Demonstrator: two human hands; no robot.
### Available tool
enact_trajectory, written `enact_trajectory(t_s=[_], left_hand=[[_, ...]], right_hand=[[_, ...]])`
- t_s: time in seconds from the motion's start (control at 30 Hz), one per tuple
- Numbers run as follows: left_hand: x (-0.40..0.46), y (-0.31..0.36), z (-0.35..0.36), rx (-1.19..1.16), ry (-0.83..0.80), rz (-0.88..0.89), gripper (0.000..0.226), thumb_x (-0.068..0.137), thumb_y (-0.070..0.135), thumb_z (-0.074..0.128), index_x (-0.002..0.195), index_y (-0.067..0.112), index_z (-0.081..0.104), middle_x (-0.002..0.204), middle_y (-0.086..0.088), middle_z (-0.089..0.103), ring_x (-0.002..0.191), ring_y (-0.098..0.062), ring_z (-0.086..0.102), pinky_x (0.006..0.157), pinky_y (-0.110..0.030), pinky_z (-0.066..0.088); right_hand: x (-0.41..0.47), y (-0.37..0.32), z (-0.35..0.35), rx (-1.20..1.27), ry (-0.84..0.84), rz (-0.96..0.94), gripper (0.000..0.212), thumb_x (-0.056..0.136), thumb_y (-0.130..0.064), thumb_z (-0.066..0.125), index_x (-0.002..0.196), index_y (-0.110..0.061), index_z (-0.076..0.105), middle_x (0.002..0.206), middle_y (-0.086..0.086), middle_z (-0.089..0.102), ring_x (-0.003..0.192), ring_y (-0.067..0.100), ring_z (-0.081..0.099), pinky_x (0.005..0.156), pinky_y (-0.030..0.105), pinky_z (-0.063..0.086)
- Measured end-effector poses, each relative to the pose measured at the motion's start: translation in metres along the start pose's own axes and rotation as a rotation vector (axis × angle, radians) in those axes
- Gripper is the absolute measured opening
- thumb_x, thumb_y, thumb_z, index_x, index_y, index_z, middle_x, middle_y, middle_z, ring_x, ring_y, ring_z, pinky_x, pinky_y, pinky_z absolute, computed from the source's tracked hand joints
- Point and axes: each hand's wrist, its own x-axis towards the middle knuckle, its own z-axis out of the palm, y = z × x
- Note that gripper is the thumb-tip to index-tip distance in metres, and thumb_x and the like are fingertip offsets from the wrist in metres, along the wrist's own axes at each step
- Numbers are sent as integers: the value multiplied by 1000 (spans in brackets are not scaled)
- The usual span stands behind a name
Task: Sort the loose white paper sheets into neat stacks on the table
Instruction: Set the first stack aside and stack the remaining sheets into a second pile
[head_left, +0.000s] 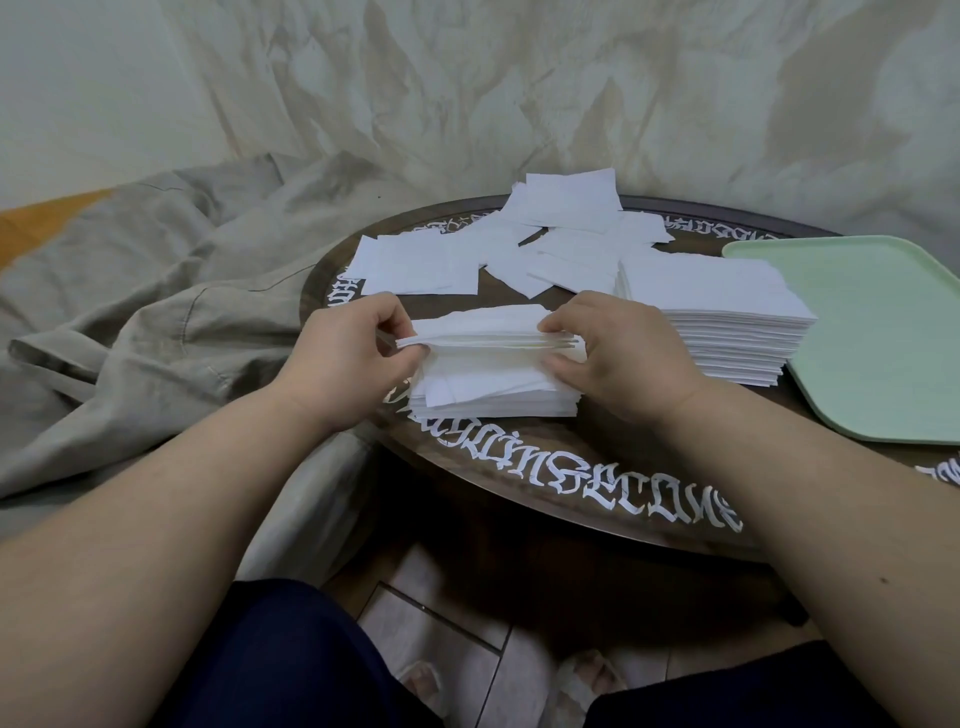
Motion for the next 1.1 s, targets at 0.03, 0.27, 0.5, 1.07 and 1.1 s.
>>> enact_trajectory(t_s=[0.03,0.27,0.5,1.07,1.1], left_hand=[[0,0,0,3,1,7,18,78,18,71,71,23,56,72,7,66,69,-12,65,70,-27,47],[2,0,1,-1,38,65,32,74,6,70,70,32,52,87,4,70,77,-15,66,79,-32,53],[5,20,3,3,166,351,21,70,1,64,78,19,57,89,1,65,74,-22,61,73,-39,54],[-3,23,7,130,-172,226,26,73,7,69,70,28,53,87,4,67,75,-6,61,77,-31,52],[-3,22,8,138,-191,218,22,74,7,68,73,26,56,88,4,66,77,-8,62,78,-34,53]], right_hand=[[0,1,2,-16,18,-19,24,89,-26,61,111,-16,67,111,0,64,101,24,60,81,34,46],[1,6,4,93,121,25,21,92,-15,58,108,-11,70,105,7,68,95,25,61,86,36,47],[-2,16,-11,182,330,103,9,83,-5,64,90,-8,69,87,7,69,80,25,63,78,33,50],[-17,27,-18,129,-20,213,11,85,-17,62,93,-18,70,70,-13,53,88,18,61,76,25,44],[-17,27,-17,118,-48,205,10,85,-17,62,92,-19,70,70,-13,53,88,18,62,74,25,43]])
